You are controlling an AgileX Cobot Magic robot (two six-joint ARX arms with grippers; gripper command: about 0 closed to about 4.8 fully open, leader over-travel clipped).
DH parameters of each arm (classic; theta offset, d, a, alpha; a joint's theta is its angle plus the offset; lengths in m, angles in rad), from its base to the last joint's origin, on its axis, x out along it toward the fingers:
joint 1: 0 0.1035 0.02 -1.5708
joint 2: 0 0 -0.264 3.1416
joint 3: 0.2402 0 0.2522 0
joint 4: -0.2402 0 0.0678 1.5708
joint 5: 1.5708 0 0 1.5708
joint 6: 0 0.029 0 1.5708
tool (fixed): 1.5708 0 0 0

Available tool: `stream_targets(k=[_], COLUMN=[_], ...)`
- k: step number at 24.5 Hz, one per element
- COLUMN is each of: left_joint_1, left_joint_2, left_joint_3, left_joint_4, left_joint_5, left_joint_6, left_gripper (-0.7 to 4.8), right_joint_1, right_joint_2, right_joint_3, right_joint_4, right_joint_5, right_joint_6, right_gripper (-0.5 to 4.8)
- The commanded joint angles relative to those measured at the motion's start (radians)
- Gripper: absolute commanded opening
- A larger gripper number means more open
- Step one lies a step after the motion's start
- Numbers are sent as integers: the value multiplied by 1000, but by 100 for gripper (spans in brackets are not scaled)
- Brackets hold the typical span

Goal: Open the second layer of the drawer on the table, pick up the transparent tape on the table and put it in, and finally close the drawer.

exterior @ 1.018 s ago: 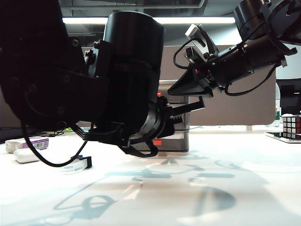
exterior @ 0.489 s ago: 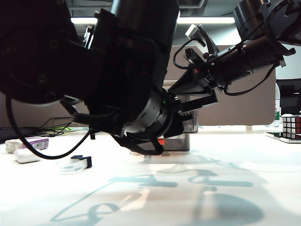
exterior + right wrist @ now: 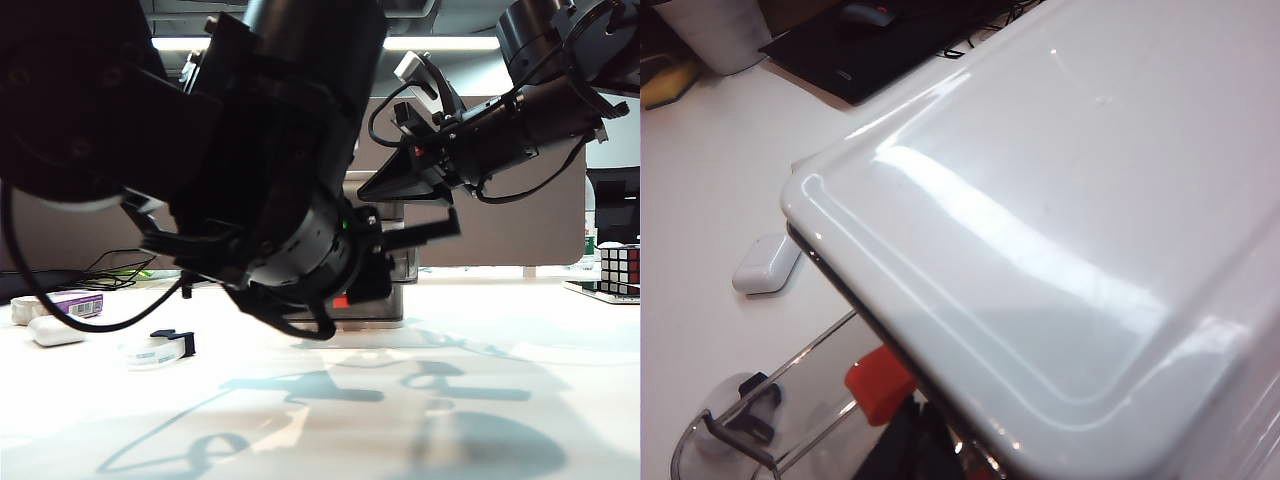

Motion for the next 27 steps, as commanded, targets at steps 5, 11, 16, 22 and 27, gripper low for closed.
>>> stream_targets(k=[5,11,16,22,27], left_joint_1=[-33,-24,145,431,553], left_joint_2=[-160,-581,-881,-911,-899], left_joint_3=[-143,-354,-356,-356,-356], left_joint_4=[-48,-364,-793,-862,-837], left_joint_5=[57,198,422,775,848], left_joint_6=[-73,-2,204,271,440], left_gripper=[57,57,95,316,464], right_joint_1=[-2,-2,-1,2,2], right_joint_2=[-2,-2,-2,-3,-10], right_joint_3=[7,6,6,6,6], right_joint_4=[6,-35,-35,-36,-42], right_joint_5=[4,-23,-61,-105,-154], right_joint_6=[-3,-3,5,25,47], right_gripper=[-5,-5,-5,-5,-5])
